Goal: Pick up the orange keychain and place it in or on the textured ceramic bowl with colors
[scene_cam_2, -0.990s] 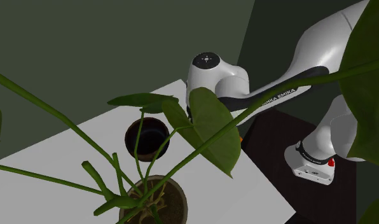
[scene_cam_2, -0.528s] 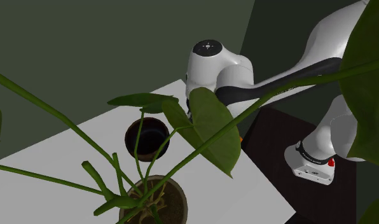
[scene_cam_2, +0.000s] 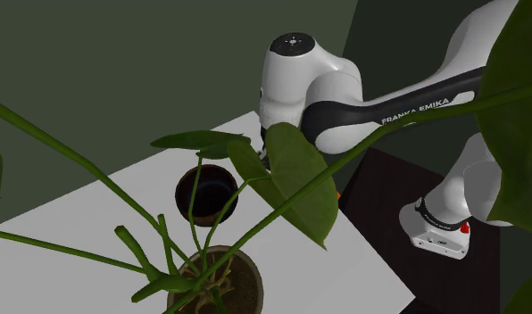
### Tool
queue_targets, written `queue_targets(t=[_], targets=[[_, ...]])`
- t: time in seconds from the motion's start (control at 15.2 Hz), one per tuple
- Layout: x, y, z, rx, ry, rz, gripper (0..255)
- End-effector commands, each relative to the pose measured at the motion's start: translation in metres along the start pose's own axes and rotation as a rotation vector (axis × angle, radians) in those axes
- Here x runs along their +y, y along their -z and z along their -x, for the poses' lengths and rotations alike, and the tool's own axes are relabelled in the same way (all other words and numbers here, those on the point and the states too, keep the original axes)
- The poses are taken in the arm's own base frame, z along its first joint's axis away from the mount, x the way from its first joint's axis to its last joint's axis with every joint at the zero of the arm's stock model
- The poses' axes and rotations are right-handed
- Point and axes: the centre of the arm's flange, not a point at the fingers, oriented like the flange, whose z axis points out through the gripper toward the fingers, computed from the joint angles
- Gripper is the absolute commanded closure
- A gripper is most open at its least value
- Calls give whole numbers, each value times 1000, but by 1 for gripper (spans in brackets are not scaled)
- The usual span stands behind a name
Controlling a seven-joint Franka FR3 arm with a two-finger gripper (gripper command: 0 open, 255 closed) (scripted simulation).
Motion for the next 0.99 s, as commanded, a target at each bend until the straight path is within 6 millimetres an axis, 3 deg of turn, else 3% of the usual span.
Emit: queue_targets(t=[0.0, 0.33, 0.92], targets=[[1, 12, 1, 0, 0, 0, 255], [0, 36, -1, 0, 0, 0, 255], [-95, 34, -71, 0, 0, 0, 255]])
